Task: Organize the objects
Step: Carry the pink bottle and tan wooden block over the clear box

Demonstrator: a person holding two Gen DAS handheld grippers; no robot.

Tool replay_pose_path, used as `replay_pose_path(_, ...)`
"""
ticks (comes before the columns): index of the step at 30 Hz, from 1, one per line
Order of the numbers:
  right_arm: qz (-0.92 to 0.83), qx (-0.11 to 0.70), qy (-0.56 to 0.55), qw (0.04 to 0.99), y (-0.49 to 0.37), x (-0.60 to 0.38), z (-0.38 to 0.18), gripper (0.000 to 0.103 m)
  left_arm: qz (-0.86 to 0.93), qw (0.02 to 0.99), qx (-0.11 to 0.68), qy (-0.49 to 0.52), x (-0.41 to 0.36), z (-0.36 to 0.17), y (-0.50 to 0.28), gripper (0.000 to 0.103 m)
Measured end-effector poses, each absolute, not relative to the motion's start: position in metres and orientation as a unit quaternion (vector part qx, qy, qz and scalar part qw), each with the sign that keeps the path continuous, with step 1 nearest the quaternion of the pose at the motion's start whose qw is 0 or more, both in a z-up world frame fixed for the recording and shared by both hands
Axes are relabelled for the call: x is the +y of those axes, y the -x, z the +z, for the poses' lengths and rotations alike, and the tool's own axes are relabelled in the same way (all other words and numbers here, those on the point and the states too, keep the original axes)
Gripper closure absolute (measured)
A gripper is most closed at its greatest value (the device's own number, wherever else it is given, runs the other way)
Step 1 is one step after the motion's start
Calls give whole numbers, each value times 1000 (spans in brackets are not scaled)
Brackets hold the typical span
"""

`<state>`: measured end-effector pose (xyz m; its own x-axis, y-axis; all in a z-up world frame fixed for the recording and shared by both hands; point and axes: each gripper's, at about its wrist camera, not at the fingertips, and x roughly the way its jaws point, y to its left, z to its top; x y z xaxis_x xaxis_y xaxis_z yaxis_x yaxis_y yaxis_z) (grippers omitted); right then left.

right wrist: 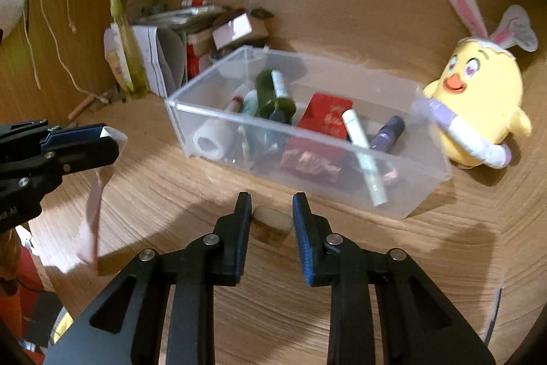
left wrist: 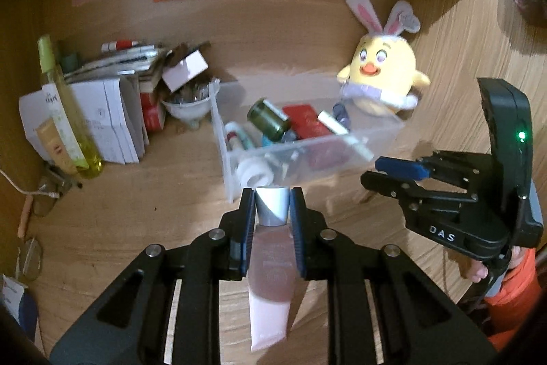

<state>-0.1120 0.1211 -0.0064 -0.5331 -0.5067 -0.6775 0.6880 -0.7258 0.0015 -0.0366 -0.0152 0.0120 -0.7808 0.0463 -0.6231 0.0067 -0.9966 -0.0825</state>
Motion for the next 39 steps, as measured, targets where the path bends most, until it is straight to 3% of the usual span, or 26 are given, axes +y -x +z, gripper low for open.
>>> replay_pose_path(30,-909,78,-264,314,133,170,55,80,974,12,-50,219,6,105,73,84)
replay_pose_path(39,-915,79,-254,303,158,164,68,80,976,-18,-67,207,-11,111,96,84)
